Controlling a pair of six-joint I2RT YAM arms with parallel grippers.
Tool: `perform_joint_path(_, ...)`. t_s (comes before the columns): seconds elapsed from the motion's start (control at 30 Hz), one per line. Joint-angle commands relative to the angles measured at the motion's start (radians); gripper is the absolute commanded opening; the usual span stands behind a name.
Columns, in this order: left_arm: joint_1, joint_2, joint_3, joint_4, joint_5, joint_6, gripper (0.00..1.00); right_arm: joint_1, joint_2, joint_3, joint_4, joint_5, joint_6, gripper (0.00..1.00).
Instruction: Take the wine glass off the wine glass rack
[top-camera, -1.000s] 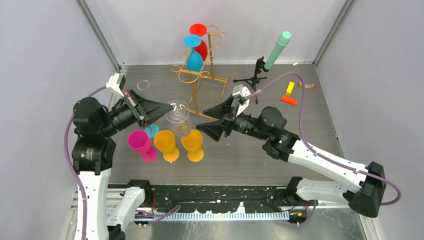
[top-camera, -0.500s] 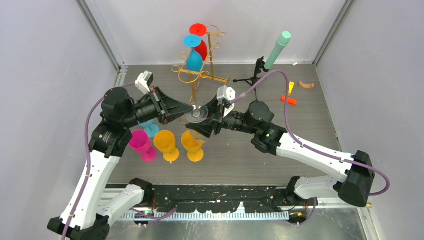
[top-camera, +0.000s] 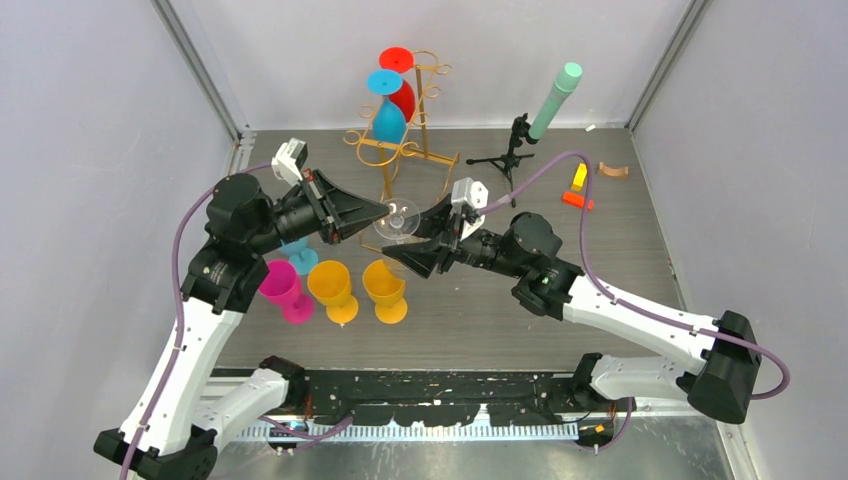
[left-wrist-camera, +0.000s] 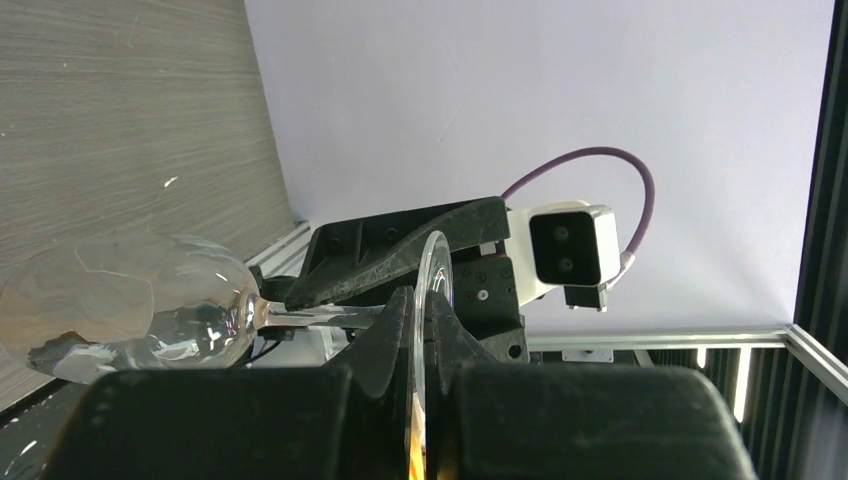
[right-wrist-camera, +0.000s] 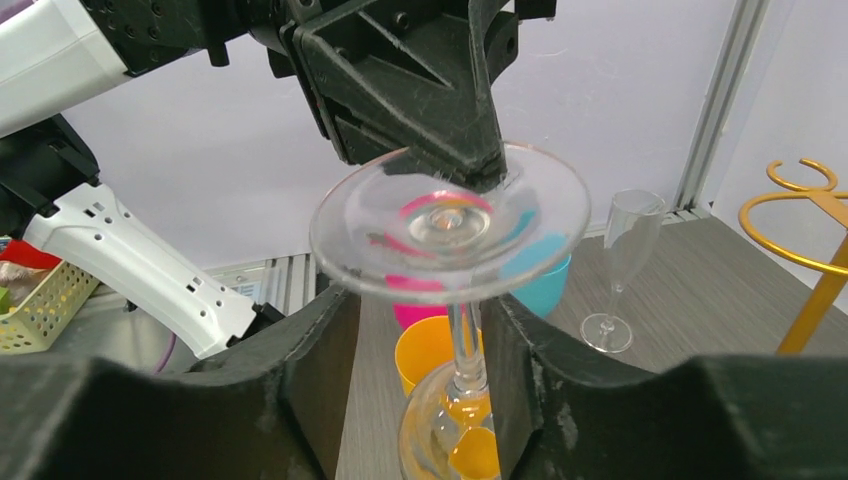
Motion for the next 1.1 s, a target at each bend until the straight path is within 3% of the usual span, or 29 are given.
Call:
perform_joint_path(0.0, -0.002, -0.023, 0.005, 0.113, -0.014, -0.032, 0.00, 0.004, -0.034, -0.024, 0.092, 0.036, -0.006, 0.55)
perform_joint_path(0.1, -0.002, -0.026, 0.004, 0.114, -0.017, -0.037, 0.00, 0.004, -0.033, -0.022, 0.096, 0.051, -0.007, 0.53)
perform_joint_path(0.23, -0.004, -0.029, -0.002, 0.125, -0.013, -0.051, 0.00, 0.004, -0.028, -0.023, 0.126, 0.083, -0.021, 0.28)
perform_joint_path(0.43, -0.028, -0.021, -0.020, 0.167, 0.000, -0.067, 0.00, 0.004, 0.002, -0.011, 0.195, 0.141, -0.020, 0.02)
perform_joint_path(0.5, -0.030, -0.025, -0.026, 0.174, -0.002, -0.064, 0.17, 0.004, 0.011, -0.013, 0.232, 0.175, -0.003, 0.01)
perform_joint_path(0.63, -0.030, -0.049, -0.037, 0.177, -0.040, -0.024, 0.66, 0.004, 0.001, -0.042, 0.329, 0.270, 0.032, 0.00)
perform_joint_path(0.7, -0.030, -0.075, -0.056, 0.167, -0.082, 0.004, 0.80, 0.004, -0.016, -0.064, 0.367, 0.322, 0.048, 0.00)
perform_joint_path(0.9, -0.030, -0.114, -0.145, 0.191, -0.142, 0.030, 0.98, 0.004, -0.074, -0.106, 0.488, 0.611, 0.144, 0.00)
perform_joint_path(1.07, -0.033, -0.100, -0.202, 0.338, -0.115, 0.025, 1.00, 0.004, -0.082, -0.129, 0.588, 0.816, 0.358, 0.00)
